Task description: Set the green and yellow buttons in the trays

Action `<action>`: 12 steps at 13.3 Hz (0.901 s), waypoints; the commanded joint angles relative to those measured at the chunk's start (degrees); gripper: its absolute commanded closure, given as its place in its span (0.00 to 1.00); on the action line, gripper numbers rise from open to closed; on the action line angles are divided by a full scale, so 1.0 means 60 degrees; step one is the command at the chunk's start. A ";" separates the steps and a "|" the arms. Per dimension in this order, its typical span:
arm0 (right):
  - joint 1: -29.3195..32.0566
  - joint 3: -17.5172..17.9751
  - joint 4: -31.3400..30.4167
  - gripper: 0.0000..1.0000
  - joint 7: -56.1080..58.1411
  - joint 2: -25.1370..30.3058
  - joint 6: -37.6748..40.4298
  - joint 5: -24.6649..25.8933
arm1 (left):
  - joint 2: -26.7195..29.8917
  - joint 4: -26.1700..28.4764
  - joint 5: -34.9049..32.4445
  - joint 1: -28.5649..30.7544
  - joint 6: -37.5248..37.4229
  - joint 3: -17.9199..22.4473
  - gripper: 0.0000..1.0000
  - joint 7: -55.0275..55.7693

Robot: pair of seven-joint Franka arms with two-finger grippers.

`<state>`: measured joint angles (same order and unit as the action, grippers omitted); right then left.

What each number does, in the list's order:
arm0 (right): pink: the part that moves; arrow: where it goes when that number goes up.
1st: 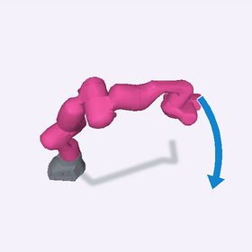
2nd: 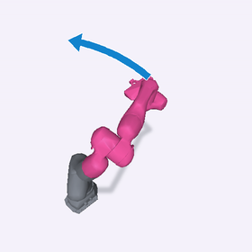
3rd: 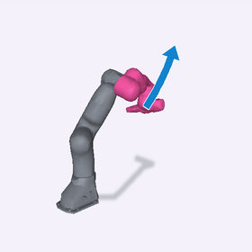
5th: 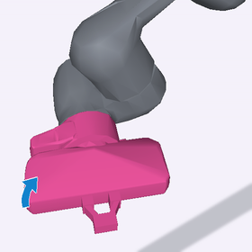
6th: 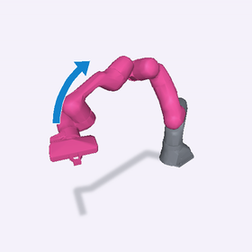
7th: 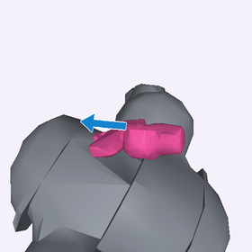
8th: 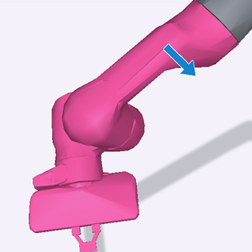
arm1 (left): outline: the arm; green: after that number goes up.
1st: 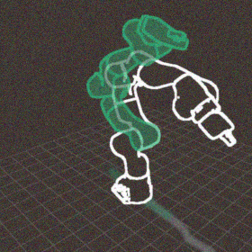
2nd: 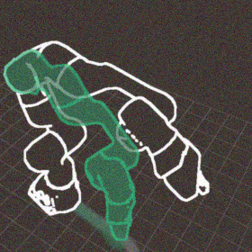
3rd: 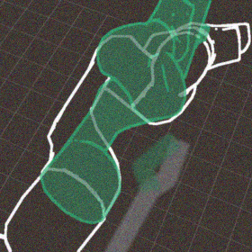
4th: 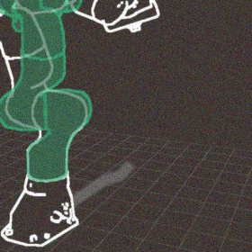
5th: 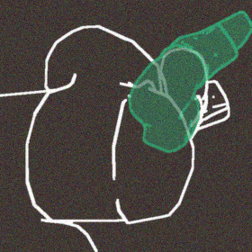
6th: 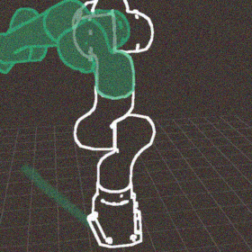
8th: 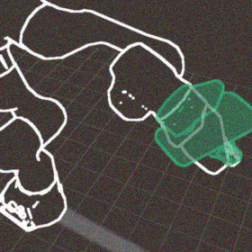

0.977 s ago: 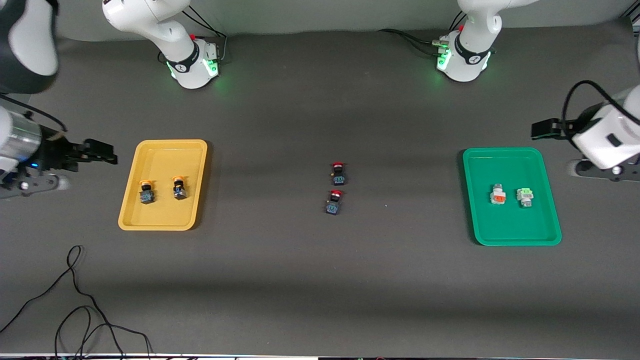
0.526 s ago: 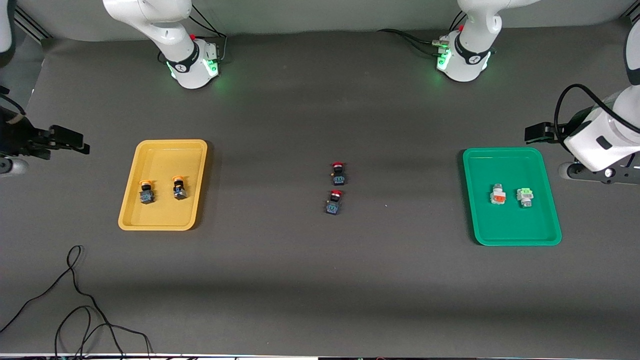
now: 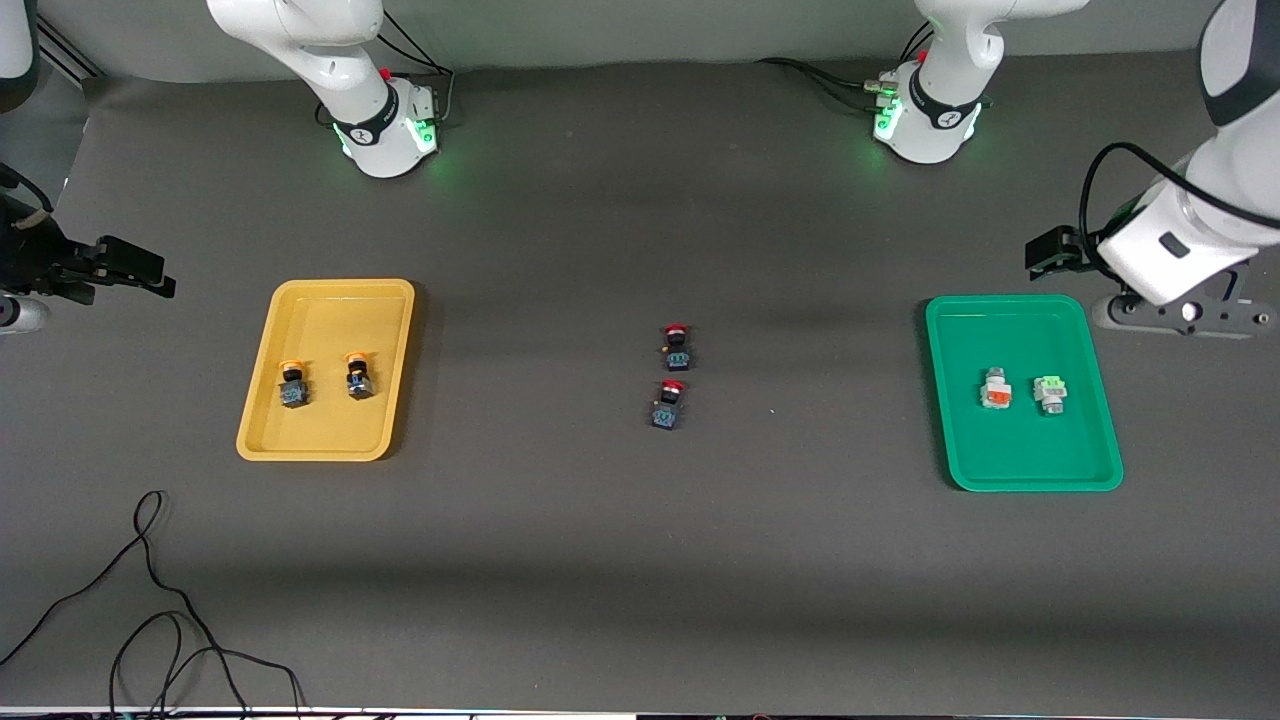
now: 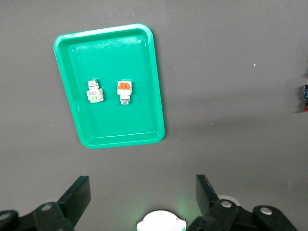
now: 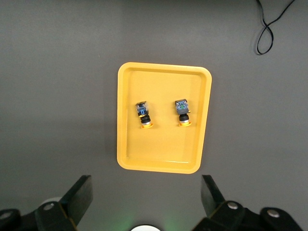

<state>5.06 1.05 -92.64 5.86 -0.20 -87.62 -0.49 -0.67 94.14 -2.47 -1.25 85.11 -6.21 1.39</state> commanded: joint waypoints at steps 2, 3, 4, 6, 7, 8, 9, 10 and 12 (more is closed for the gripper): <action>-0.0023 0.0044 0.0088 0.00 -0.0229 -0.0055 -0.0147 0.0213 | 0.0376 0.0585 0.0133 -0.0231 0.0390 0.0332 0.01 0.0076; -0.0008 0.0044 0.0074 0.00 -0.0258 -0.0055 -0.0147 0.0213 | 0.0331 0.0541 0.0148 -0.0202 0.0331 0.0332 0.01 0.0018; -0.0008 0.0044 0.0074 0.00 -0.0273 -0.0055 -0.0147 0.0213 | 0.0331 0.0540 0.0148 -0.0187 0.0302 0.0332 0.01 0.0018; -0.0008 0.0030 0.0103 0.00 -0.0302 -0.0055 -0.0133 0.0199 | 0.0316 0.0526 0.0148 -0.0201 0.0316 0.0332 0.01 0.0018; -0.0008 0.0015 0.0103 0.00 -0.0317 -0.0055 -0.0133 0.0199 | 0.0316 0.0526 0.0148 -0.0201 0.0345 0.0332 0.01 0.0032; -0.0008 0.0015 0.0118 0.00 -0.0332 -0.0055 -0.0118 0.0199 | 0.0316 0.0526 0.0148 -0.0187 0.0331 0.0332 0.00 0.0018; 0.0006 0.0000 0.0118 0.00 -0.0491 -0.0069 -0.0133 0.0199 | 0.0316 0.0540 0.0148 -0.0143 0.0316 0.0347 0.01 0.0018; 0.0006 0.0000 0.0118 0.00 -0.0696 -0.0070 -0.0118 0.0199 | 0.0316 0.0540 0.0148 -0.0128 0.0302 0.0361 0.00 -0.0011; 0.0006 0.0000 0.0103 0.00 -0.0698 -0.0070 -0.0118 0.0199 | 0.0302 0.0526 0.0148 -0.0128 0.0316 0.0362 0.00 -0.0026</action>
<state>5.17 0.98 -92.58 3.31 -0.35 -87.96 -0.40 0.57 96.60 -2.20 -1.61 86.26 -4.61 1.37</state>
